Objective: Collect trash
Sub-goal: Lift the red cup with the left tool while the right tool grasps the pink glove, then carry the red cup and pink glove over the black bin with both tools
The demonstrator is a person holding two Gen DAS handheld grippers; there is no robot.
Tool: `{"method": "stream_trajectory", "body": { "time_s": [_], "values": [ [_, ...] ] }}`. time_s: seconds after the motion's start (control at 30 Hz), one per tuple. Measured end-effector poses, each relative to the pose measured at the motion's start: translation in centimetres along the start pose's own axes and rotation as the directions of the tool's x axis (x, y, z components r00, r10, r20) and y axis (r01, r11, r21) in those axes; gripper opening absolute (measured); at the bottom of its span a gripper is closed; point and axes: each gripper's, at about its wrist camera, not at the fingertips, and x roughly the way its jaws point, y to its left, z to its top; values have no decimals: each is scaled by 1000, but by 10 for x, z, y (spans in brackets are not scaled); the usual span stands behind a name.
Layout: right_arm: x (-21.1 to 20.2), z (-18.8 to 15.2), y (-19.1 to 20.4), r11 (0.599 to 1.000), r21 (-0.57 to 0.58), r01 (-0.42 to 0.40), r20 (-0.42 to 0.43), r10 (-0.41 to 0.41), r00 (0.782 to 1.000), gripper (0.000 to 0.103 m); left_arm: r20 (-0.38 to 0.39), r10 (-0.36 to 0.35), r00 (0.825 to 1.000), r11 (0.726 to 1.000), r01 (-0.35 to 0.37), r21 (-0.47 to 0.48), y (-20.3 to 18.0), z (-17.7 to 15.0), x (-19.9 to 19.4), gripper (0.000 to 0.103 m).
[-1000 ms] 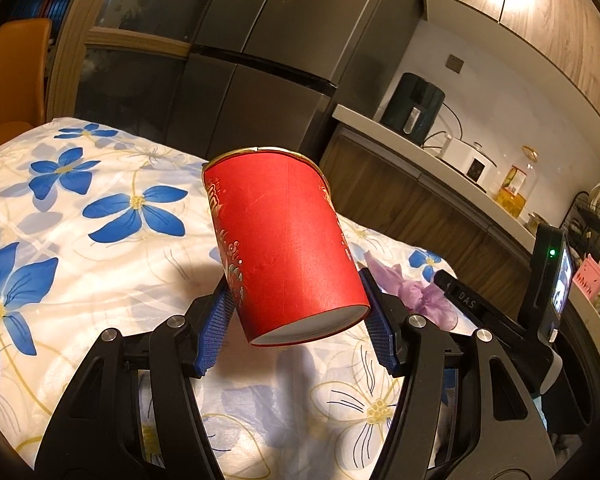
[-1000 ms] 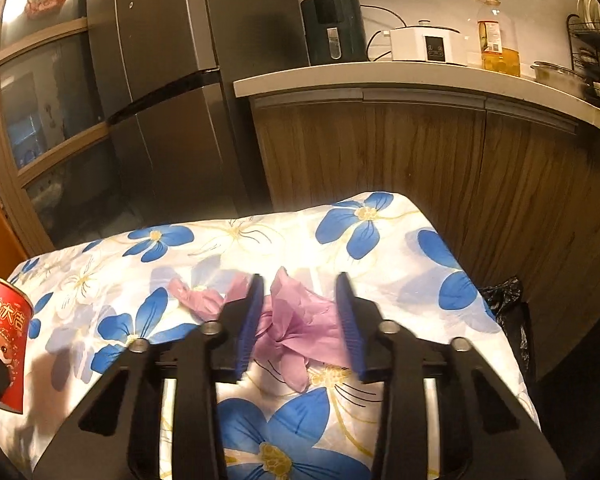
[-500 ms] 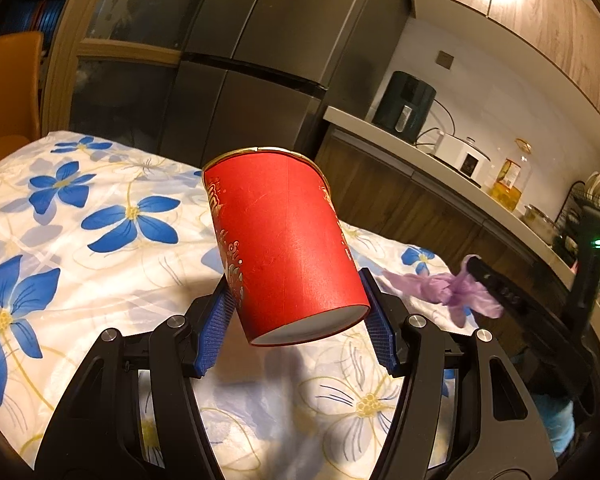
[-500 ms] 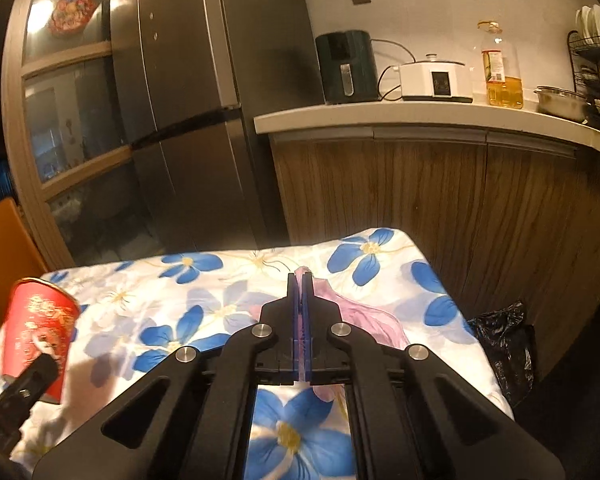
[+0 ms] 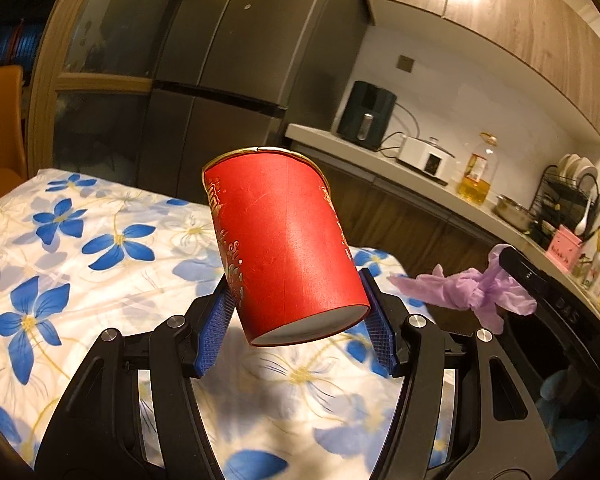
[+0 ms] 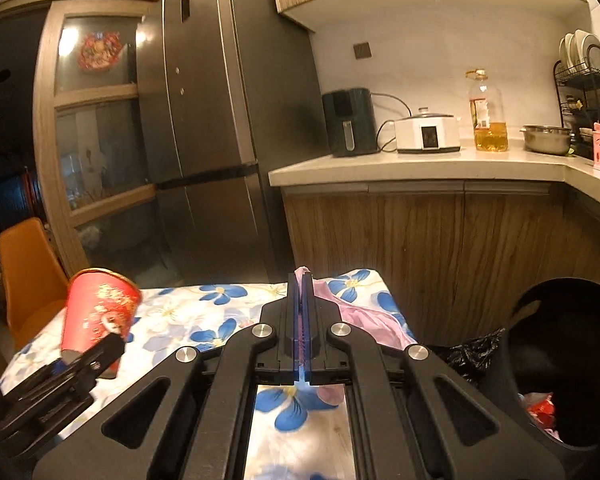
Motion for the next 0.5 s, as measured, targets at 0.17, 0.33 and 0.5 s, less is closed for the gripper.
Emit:
{"method": "stream_trajectory", "body": {
  "time_s": [0.17, 0.33, 0.5],
  "values": [
    [-39, 2, -7, 1000, -3, 16, 35, -16, 999, 2, 12, -29, 1000, 999, 29, 28, -17, 1, -18, 60],
    [-69, 2, -18, 999, 9, 37, 52, -37, 998, 2, 15, -67, 998, 996, 66, 54, -38, -1, -35, 60],
    [-93, 2, -29, 998, 15, 58, 77, -59, 995, 2, 13, -107, 994, 991, 105, 82, -59, -6, -46, 60]
  ]
}}
